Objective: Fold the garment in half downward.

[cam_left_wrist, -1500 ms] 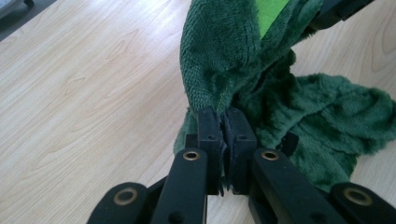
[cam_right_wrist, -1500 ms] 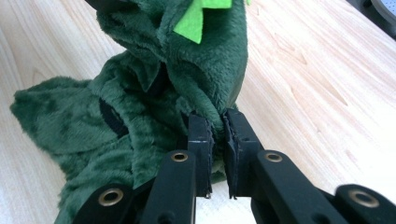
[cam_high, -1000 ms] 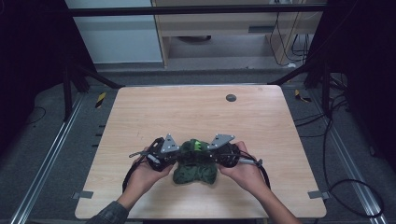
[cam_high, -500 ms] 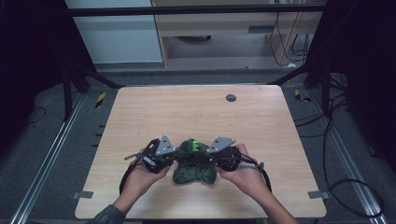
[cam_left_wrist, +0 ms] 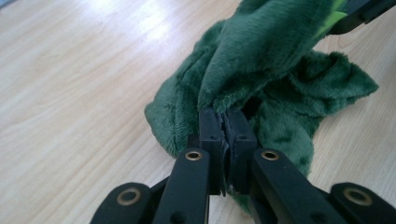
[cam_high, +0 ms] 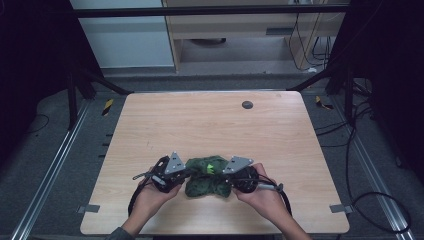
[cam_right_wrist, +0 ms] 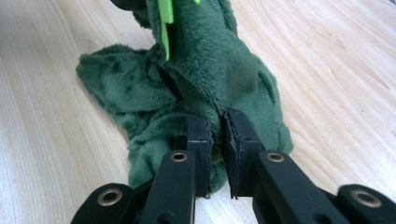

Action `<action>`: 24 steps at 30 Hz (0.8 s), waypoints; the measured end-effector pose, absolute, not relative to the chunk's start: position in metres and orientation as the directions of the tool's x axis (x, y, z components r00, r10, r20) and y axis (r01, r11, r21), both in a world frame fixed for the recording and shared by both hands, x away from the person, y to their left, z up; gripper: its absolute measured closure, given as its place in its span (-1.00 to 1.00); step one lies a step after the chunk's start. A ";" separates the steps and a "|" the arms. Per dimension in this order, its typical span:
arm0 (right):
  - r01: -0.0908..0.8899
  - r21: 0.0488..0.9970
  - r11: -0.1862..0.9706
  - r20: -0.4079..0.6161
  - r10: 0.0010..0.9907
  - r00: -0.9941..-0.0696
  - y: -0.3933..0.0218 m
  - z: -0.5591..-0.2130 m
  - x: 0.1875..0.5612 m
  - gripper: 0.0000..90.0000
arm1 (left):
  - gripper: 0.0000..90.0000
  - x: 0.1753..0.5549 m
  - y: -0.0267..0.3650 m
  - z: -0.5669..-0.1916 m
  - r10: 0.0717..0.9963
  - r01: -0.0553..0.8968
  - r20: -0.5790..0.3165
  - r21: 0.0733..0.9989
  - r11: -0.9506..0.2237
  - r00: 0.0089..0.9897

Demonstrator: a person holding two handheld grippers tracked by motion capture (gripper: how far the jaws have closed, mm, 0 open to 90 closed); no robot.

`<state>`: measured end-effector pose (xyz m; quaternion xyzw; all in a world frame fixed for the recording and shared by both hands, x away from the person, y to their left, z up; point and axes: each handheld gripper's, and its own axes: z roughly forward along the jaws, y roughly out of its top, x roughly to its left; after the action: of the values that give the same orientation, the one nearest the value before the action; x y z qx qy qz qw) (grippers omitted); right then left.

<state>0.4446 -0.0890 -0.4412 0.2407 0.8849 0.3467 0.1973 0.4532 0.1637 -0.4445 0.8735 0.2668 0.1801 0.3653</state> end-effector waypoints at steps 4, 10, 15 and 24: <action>0.290 0.708 0.644 -0.175 0.558 -0.811 -0.089 -0.445 0.441 0.80 | 0.94 0.451 0.165 -0.450 0.603 0.339 0.114 0.738 -0.584 0.790; 0.286 0.709 0.645 -0.176 0.554 -0.814 -0.088 -0.446 0.436 0.79 | 0.93 0.448 0.168 -0.453 0.613 0.343 0.102 0.752 -0.563 0.783; 0.281 0.707 0.649 -0.180 0.549 -0.816 -0.088 -0.448 0.431 0.79 | 0.93 0.444 0.169 -0.455 0.613 0.338 0.104 0.756 -0.560 0.784; 0.280 0.700 0.657 -0.180 0.542 -0.821 -0.089 -0.453 0.425 0.78 | 0.93 0.436 0.169 -0.461 0.612 0.340 0.092 0.763 -0.551 0.786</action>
<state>0.4245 -0.0888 -0.4531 0.2307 0.8902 0.3436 0.1904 0.4359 0.1692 -0.4613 0.8627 0.2757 0.1763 0.3856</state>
